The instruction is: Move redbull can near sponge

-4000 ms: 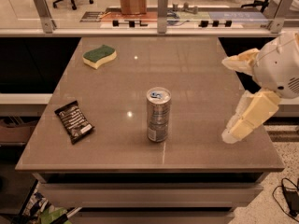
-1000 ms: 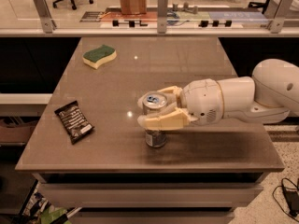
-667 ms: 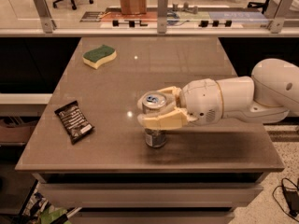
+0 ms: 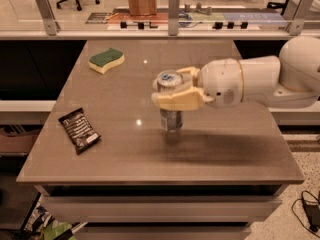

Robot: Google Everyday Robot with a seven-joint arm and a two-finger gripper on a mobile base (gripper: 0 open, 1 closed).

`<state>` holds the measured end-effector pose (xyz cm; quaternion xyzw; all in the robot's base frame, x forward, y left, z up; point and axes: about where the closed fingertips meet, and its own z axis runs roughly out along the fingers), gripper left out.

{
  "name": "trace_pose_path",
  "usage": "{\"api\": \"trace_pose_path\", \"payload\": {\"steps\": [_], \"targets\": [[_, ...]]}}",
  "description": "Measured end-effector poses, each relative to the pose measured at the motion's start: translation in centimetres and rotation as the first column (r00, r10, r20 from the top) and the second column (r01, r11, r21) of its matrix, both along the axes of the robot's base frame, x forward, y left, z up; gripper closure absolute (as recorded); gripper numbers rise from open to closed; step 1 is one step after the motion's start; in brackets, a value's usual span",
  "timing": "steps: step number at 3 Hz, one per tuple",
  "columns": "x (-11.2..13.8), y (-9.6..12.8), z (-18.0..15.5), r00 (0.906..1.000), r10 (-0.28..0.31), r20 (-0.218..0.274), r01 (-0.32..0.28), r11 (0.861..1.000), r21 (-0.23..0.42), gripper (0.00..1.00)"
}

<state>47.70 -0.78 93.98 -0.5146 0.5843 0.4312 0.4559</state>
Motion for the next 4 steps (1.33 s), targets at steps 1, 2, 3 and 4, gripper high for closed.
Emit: {"api": "trace_pose_path", "payload": {"steps": [1, 2, 3, 4], "targets": [[4.7, -1.3, 2.3, 0.9947, -0.103, 0.0, 0.103, 0.995, -0.017, 1.0], [10.2, -2.0, 4.3, 0.9838, -0.179, 0.004, 0.179, 0.984, -0.016, 1.0], [15.8, -0.6, 5.8, 0.9786, -0.205, 0.02, 0.204, 0.978, 0.034, 1.0], [20.4, 2.3, 5.9, 0.9813, -0.192, 0.021, 0.189, 0.978, 0.086, 1.0]]}}
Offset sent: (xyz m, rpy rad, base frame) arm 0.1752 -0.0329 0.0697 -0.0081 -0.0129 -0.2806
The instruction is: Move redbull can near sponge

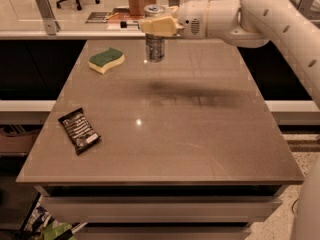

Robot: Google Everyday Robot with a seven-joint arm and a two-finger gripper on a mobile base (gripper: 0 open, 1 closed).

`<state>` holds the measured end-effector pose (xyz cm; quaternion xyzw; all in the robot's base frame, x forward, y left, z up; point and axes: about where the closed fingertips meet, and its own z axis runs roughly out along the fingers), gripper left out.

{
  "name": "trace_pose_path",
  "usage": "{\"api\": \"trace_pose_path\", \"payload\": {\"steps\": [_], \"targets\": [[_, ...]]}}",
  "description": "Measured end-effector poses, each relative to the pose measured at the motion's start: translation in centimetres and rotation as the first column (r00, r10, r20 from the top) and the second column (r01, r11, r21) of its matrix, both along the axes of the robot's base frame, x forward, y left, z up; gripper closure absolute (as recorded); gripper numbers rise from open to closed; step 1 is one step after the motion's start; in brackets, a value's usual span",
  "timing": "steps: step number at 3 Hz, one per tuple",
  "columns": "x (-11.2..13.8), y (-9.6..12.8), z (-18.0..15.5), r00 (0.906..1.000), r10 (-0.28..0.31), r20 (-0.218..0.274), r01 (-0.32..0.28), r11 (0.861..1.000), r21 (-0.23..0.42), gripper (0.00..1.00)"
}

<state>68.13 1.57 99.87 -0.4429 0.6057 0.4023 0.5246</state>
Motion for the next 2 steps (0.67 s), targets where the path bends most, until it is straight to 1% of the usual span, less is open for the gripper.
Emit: {"api": "trace_pose_path", "payload": {"steps": [1, 2], "targets": [[3.1, 3.1, -1.0, 0.9999, -0.006, -0.012, 0.006, 1.0, 0.005, 1.0], [4.4, 5.1, -2.9, 0.9983, -0.046, -0.035, 0.045, 0.998, -0.039, 1.0]]}}
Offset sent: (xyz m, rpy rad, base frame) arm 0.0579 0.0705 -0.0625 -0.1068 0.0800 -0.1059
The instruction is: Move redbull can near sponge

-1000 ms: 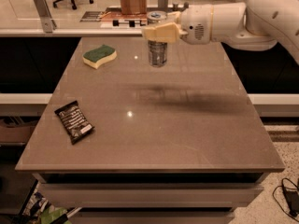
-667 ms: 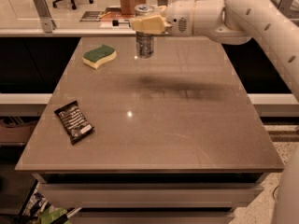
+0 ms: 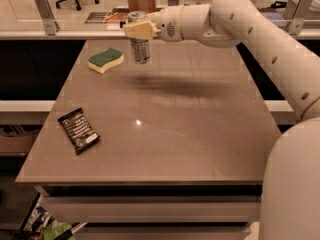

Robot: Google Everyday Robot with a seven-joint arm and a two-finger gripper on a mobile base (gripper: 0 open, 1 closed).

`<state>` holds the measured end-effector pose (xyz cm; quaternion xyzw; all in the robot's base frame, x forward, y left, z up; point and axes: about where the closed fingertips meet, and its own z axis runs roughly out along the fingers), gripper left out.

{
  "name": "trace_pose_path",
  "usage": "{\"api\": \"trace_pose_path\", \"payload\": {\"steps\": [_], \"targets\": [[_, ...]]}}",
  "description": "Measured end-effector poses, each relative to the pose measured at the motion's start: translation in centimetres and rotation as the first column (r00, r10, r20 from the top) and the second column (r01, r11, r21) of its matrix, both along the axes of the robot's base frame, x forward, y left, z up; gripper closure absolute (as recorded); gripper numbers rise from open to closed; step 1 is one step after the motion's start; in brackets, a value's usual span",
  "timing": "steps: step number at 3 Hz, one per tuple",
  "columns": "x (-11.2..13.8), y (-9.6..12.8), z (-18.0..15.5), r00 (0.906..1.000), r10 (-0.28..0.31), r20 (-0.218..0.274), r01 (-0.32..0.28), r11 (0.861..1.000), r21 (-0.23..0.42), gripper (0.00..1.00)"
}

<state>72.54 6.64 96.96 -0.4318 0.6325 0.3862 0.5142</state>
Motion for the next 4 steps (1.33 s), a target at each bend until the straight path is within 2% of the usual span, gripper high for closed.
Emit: {"api": "trace_pose_path", "payload": {"steps": [1, 2, 3, 4], "targets": [[0.4, 1.1, -2.6, 0.9985, -0.049, -0.027, 0.047, 0.998, -0.05, 1.0], [0.8, 1.9, -4.7, 0.9966, -0.075, -0.034, 0.073, 0.996, -0.059, 1.0], [1.2, 2.5, -6.1, 0.9954, -0.095, -0.015, 0.094, 0.995, -0.032, 1.0], [1.2, 3.0, -6.0, 0.9959, -0.09, -0.011, 0.09, 0.995, -0.031, 0.82]]}}
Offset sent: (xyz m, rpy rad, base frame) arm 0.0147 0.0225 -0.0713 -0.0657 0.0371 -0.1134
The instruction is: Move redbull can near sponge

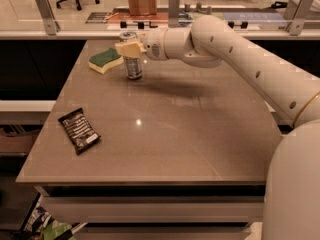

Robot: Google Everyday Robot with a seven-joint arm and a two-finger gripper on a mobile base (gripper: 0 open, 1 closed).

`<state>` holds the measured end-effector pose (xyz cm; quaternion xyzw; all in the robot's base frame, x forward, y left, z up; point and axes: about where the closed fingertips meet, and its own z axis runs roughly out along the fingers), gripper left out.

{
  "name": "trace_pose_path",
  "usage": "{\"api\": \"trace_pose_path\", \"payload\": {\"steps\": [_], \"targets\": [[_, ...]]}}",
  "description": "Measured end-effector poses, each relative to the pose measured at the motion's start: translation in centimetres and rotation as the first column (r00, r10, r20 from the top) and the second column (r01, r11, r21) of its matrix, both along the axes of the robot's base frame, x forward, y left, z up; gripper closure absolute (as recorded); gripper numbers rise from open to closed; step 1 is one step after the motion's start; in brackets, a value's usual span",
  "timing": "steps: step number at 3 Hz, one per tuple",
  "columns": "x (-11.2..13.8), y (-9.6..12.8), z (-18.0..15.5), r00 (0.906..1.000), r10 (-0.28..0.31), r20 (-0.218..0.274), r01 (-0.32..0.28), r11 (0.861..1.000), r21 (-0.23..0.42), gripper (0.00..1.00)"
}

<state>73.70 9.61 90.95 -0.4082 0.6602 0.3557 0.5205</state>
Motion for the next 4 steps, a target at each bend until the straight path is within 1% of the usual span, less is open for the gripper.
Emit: {"api": "trace_pose_path", "payload": {"steps": [2, 3, 4], "targets": [[-0.13, 0.56, -0.08, 1.0, 0.008, -0.002, -0.008, 1.0, 0.001, 0.37], [-0.21, 0.87, -0.12, 0.9999, 0.013, -0.003, -0.013, 1.0, 0.002, 0.13], [-0.27, 1.13, -0.16, 0.9999, 0.017, -0.003, -0.017, 1.0, 0.002, 0.0]]}}
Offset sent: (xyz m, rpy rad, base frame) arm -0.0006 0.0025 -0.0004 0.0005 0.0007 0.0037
